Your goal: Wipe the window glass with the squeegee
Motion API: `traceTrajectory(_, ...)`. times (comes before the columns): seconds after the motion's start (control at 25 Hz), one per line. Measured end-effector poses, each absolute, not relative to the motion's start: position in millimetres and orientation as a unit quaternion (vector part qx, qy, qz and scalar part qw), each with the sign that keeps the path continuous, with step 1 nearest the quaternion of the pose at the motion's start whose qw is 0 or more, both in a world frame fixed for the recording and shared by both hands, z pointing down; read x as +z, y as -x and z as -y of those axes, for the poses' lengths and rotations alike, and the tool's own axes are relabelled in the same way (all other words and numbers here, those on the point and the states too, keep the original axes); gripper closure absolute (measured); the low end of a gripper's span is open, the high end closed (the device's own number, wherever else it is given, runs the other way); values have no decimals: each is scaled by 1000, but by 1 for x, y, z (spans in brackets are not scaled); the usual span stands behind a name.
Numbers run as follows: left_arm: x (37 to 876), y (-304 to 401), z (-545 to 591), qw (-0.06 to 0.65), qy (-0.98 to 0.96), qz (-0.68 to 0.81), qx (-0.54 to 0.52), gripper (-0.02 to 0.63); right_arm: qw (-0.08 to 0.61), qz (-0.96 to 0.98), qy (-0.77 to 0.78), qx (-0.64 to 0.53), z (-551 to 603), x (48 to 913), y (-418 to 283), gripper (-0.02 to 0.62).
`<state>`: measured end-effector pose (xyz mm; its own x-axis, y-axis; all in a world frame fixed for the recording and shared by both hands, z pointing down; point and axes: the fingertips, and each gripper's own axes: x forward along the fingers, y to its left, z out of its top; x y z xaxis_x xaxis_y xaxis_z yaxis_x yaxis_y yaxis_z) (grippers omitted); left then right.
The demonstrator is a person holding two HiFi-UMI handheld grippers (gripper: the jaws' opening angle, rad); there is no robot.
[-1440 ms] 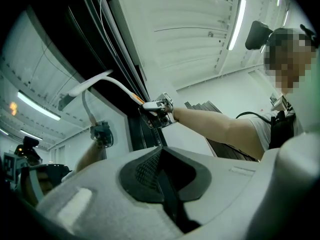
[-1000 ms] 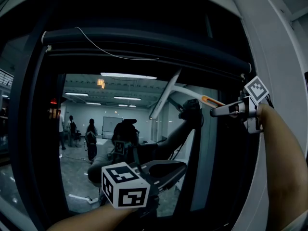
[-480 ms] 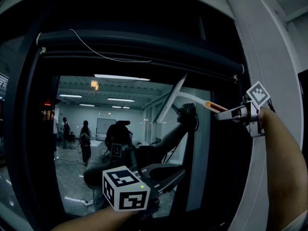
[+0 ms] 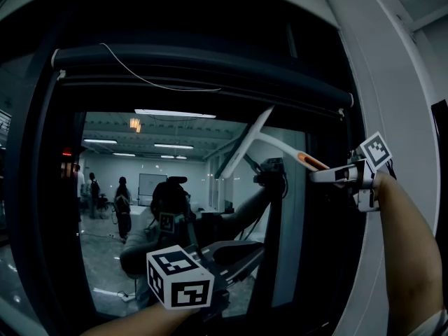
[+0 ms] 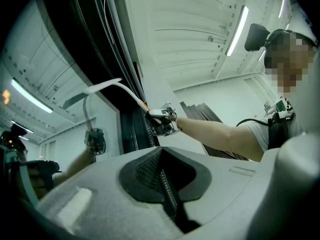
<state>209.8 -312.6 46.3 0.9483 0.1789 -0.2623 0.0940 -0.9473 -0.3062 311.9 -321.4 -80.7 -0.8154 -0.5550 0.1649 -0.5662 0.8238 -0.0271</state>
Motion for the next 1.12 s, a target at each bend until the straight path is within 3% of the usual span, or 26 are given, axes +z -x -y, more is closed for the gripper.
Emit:
traceTrajectory(0.12, 49, -206, 312, 144, 976, 73, 149, 609, 41, 958, -282, 32, 329, -65, -306, 551)
traceTrajectory(0.52, 53, -198, 313, 137, 975, 74, 159, 609, -229, 945, -231, 21, 351, -42, -308, 552)
traceTrajectory(1.12, 48, -217, 322, 139, 977, 48, 151, 609, -370, 908, -195, -13, 355, -104, -349, 552)
